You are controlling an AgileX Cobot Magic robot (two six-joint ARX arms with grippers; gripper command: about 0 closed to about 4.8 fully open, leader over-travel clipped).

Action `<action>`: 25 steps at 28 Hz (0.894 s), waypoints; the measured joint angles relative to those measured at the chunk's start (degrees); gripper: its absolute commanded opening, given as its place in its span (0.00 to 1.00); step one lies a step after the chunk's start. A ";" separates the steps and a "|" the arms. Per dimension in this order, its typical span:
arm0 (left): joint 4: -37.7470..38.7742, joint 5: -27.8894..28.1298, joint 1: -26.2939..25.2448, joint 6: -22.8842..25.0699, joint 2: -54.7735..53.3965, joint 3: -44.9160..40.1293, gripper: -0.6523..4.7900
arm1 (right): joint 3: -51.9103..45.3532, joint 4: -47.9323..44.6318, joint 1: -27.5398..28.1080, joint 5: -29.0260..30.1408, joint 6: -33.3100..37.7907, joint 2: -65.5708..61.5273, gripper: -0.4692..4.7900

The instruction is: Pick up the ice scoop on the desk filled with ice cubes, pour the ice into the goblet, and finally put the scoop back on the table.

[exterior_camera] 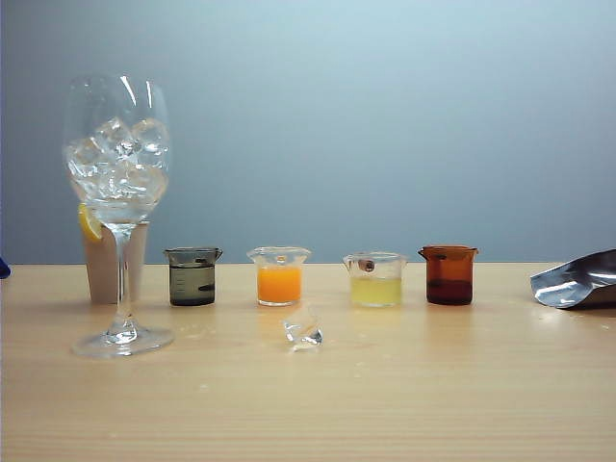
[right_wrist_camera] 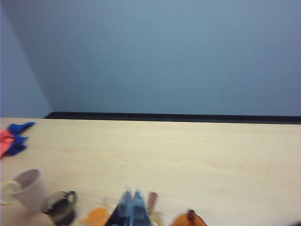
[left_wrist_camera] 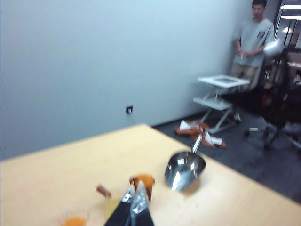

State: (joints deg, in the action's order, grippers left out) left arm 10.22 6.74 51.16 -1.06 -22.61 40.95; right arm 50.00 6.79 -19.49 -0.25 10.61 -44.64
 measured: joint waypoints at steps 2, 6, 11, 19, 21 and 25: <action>-3.41 1.38 0.02 -0.28 -0.90 -4.33 0.11 | -3.02 -0.22 -0.66 -2.16 -0.44 1.46 0.08; -13.84 7.17 0.00 -3.41 -2.89 -13.33 0.11 | -10.01 -1.92 -0.57 -2.91 -1.11 3.85 0.08; -16.66 2.27 0.02 -5.16 -4.83 -20.39 0.11 | -17.18 -4.31 -0.59 2.38 -1.27 5.99 0.08; -17.35 -1.81 0.11 -10.40 -4.61 -27.80 0.16 | -28.76 -4.33 -0.61 6.32 -1.27 11.41 0.18; -16.06 -1.79 0.11 -10.38 -4.61 -27.80 0.17 | -29.99 -4.31 -0.61 6.29 -1.29 11.98 0.21; -11.26 -0.90 0.11 -10.16 -4.57 -27.69 0.17 | -30.58 -4.31 -0.61 6.29 -1.31 11.98 0.21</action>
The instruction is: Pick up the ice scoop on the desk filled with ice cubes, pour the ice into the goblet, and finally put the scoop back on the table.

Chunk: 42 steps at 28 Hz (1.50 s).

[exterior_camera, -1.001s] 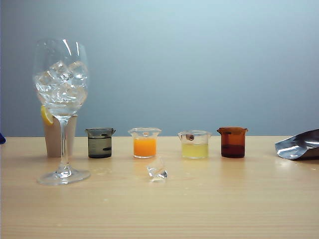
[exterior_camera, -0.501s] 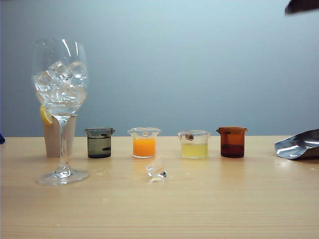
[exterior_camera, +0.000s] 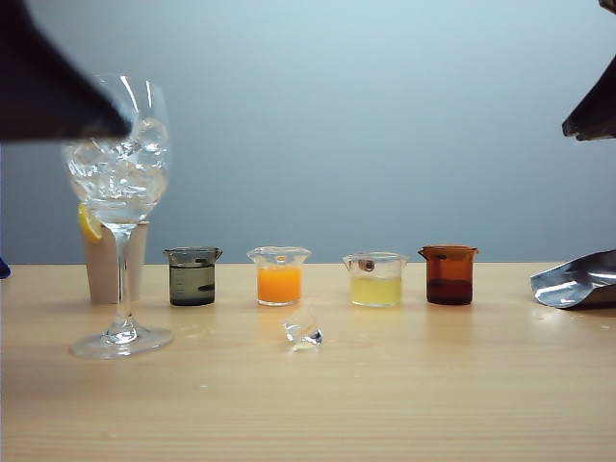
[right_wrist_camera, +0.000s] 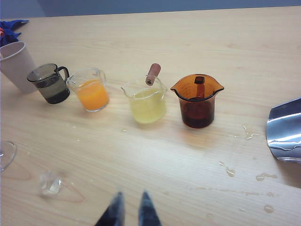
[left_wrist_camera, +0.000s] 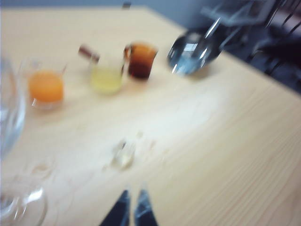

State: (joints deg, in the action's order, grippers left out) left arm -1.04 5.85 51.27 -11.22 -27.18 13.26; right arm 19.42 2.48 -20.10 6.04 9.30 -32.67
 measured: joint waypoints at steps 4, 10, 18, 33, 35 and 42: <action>2.64 0.28 -0.02 0.02 -0.02 0.00 0.17 | -0.11 0.44 0.00 0.02 0.02 0.00 0.21; 3.06 0.07 -1.01 0.02 5.42 -2.05 0.17 | -0.31 0.87 0.11 0.02 0.02 0.52 0.21; 3.08 -8.55 -21.05 0.02 13.27 -3.23 0.17 | -5.68 1.44 3.63 0.24 0.02 12.87 0.21; 10.75 -7.37 -57.11 0.00 26.67 -12.94 0.17 | -19.15 6.23 17.16 0.04 -0.02 28.11 0.21; 10.69 -7.23 -57.16 0.00 27.32 -12.79 0.17 | -19.15 8.02 17.22 0.07 -0.02 30.23 0.21; 10.88 -7.15 -57.16 0.00 27.10 -12.81 0.17 | -19.15 4.70 21.38 0.04 -0.09 32.61 0.21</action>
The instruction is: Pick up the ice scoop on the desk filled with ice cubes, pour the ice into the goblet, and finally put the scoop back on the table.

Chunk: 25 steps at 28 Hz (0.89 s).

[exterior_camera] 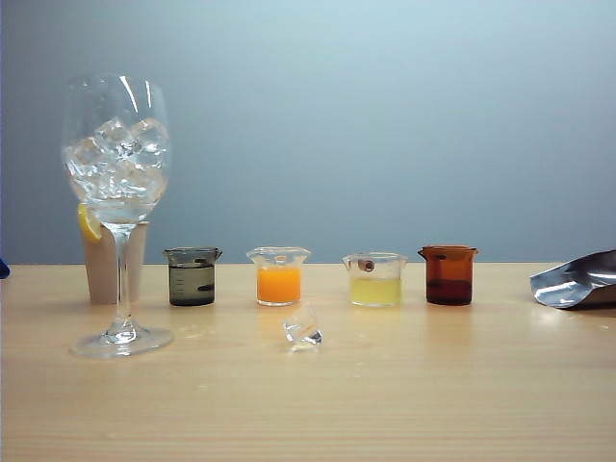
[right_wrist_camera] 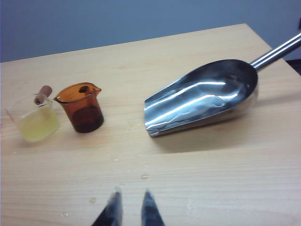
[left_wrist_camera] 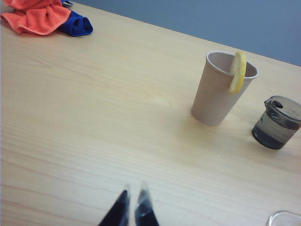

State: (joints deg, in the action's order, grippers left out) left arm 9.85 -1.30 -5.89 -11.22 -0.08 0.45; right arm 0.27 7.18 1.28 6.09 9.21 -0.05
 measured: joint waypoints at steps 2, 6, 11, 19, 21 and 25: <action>-0.07 -0.24 0.00 0.04 0.00 0.00 0.17 | 0.00 -0.02 0.02 0.04 0.00 0.00 0.21; -1.49 -4.63 0.00 2.86 0.00 -0.02 0.17 | 0.00 -0.52 0.00 0.15 -0.22 0.00 0.21; -1.46 -4.70 0.00 3.06 0.00 -0.02 0.17 | 0.00 -5.18 0.02 -1.46 -11.54 0.02 0.21; -1.46 -4.70 0.00 3.06 0.00 -0.04 0.17 | 0.00 -5.18 0.02 -1.51 -12.74 0.02 0.21; -1.46 -4.70 0.00 3.06 0.00 -0.04 0.17 | 0.00 -5.18 0.02 -1.51 -12.74 0.02 0.21; -1.46 -4.70 0.00 3.06 0.00 -0.04 0.17 | 0.00 -5.18 0.02 -1.51 -12.72 0.02 0.21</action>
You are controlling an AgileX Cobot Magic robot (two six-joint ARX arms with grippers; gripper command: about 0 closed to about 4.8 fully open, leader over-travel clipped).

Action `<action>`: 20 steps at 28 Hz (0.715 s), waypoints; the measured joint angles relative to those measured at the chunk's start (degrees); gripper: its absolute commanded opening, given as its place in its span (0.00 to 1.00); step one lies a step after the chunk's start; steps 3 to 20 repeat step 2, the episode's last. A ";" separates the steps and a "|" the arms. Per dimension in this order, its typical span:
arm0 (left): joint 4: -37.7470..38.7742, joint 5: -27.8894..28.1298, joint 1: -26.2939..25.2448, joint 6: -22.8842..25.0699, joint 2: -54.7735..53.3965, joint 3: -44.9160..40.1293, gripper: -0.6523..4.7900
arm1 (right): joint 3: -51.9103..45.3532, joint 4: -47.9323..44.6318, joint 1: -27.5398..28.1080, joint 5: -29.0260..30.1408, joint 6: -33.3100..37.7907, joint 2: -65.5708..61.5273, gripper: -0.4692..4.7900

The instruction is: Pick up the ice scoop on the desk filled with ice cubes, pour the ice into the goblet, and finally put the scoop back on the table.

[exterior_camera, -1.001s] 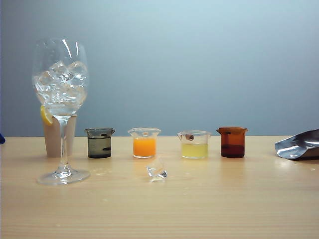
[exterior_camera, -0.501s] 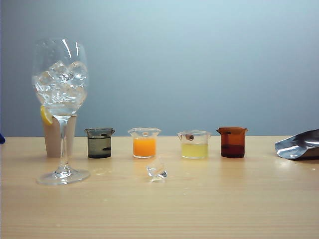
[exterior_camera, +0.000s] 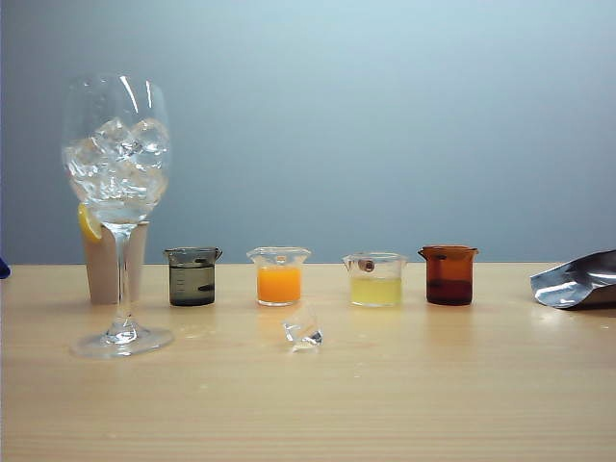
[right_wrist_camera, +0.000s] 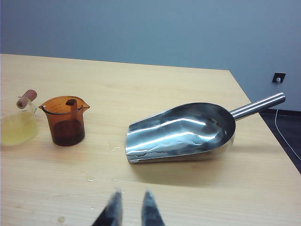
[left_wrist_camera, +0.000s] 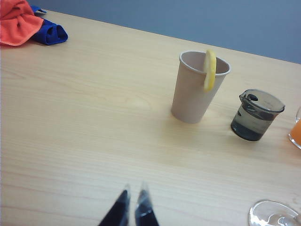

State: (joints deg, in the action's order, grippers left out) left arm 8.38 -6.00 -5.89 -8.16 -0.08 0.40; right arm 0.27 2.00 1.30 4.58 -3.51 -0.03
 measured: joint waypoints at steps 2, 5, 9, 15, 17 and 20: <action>0.00 0.00 0.00 0.00 0.00 0.00 0.17 | 0.00 0.00 0.00 0.00 -0.02 0.00 0.21; 0.00 0.00 0.00 0.00 0.00 0.00 0.17 | 0.00 0.00 0.00 0.00 -0.02 0.00 0.21; 0.00 0.00 0.00 0.00 0.00 0.00 0.17 | 0.00 0.00 0.00 0.00 -0.02 0.00 0.21; 0.00 0.00 0.00 0.00 0.00 0.00 0.17 | 0.00 0.00 0.00 0.00 -0.02 0.00 0.21; 0.00 0.00 0.00 0.00 0.00 0.00 0.17 | 0.00 0.00 0.00 0.00 -0.02 0.00 0.21; 0.00 0.00 0.00 0.00 0.00 0.00 0.17 | 0.00 0.00 0.00 0.00 -0.02 0.00 0.21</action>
